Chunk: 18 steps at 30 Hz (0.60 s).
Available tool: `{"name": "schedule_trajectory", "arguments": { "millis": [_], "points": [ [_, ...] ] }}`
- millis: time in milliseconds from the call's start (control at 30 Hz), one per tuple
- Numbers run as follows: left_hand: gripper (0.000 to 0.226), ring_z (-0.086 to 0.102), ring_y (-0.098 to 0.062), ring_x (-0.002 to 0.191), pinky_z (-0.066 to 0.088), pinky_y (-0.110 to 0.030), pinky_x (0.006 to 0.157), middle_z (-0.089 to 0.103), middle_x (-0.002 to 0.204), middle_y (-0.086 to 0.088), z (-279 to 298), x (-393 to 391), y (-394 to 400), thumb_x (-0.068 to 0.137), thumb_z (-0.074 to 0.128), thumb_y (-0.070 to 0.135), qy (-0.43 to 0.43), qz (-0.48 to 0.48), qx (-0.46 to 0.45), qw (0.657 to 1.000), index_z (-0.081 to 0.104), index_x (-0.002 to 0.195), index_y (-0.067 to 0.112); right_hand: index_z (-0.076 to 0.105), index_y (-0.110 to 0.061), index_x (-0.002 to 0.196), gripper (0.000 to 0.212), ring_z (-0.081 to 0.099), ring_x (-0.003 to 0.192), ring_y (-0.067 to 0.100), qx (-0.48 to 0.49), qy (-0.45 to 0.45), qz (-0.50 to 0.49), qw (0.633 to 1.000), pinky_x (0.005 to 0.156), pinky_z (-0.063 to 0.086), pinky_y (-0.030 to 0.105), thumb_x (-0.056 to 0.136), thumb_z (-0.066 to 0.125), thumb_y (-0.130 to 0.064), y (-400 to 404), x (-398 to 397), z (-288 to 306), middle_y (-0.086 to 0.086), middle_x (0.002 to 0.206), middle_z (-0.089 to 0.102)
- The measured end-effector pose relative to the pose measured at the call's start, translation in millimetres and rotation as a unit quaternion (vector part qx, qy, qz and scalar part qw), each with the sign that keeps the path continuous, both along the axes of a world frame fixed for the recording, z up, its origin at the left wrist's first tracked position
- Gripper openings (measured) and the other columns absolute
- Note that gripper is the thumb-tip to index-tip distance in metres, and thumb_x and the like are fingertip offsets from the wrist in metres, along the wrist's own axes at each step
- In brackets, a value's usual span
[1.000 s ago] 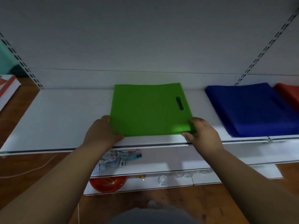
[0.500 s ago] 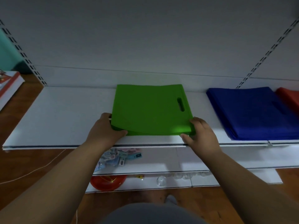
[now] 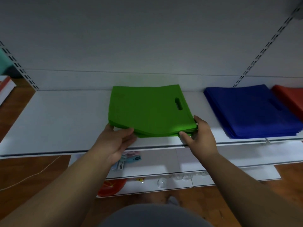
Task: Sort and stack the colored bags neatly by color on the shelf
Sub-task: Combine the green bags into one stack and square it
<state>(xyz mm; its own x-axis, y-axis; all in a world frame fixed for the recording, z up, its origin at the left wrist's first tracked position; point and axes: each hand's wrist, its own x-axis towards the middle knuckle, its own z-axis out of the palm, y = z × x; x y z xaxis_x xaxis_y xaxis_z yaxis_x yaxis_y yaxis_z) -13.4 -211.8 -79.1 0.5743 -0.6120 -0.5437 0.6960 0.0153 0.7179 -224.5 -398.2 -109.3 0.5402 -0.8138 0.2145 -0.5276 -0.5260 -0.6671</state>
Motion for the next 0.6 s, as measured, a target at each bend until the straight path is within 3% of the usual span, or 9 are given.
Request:
{"name": "schedule_trajectory", "arguments": {
  "millis": [100,200,333,600],
  "points": [
    [0.054,0.069,-0.035,0.098,0.055,-0.046,0.085,0.066,0.11,-0.014,0,-8,-6,0.087,0.055,-0.016,0.005,0.014,-0.019,1.0,0.05,0.114,0.031,0.049,-0.022,0.131,0.061,0.055,0.104,0.016,-0.007,0.014,0.011,1.0,0.089,0.048,0.033,0.078,0.078,-0.03,-1,0,1,-0.007,0.11,0.051],
    [0.047,0.071,-0.03,0.094,0.059,-0.037,0.074,0.068,0.112,-0.015,-2,-10,-9,0.087,0.055,-0.015,0.031,0.043,-0.026,0.998,0.054,0.121,0.018,0.052,-0.021,0.127,0.057,0.053,0.095,0.016,-0.039,0.046,0.031,0.998,0.08,0.042,0.029,0.077,0.079,-0.025,-1,-1,1,-0.005,0.103,0.049],
    [0.038,0.071,-0.026,0.091,0.061,-0.032,0.071,0.069,0.113,-0.017,-5,-7,-9,0.089,0.058,-0.008,0.057,0.038,-0.031,0.997,0.055,0.124,0.007,0.047,-0.023,0.139,0.07,0.049,0.097,0.013,-0.046,0.063,0.032,0.996,0.084,0.042,0.03,0.077,0.08,-0.026,-3,-2,-4,0.0,0.11,0.052],
    [0.035,0.072,-0.026,0.09,0.06,-0.034,0.078,0.071,0.111,-0.014,-1,-4,-13,0.089,0.059,-0.005,0.061,0.033,-0.059,0.996,0.057,0.121,0.009,0.046,-0.023,0.141,0.074,0.05,0.104,0.015,-0.038,0.048,0.024,0.998,0.092,0.041,0.029,0.076,0.081,-0.025,-2,-2,-5,-0.003,0.114,0.049]
  ]
}}
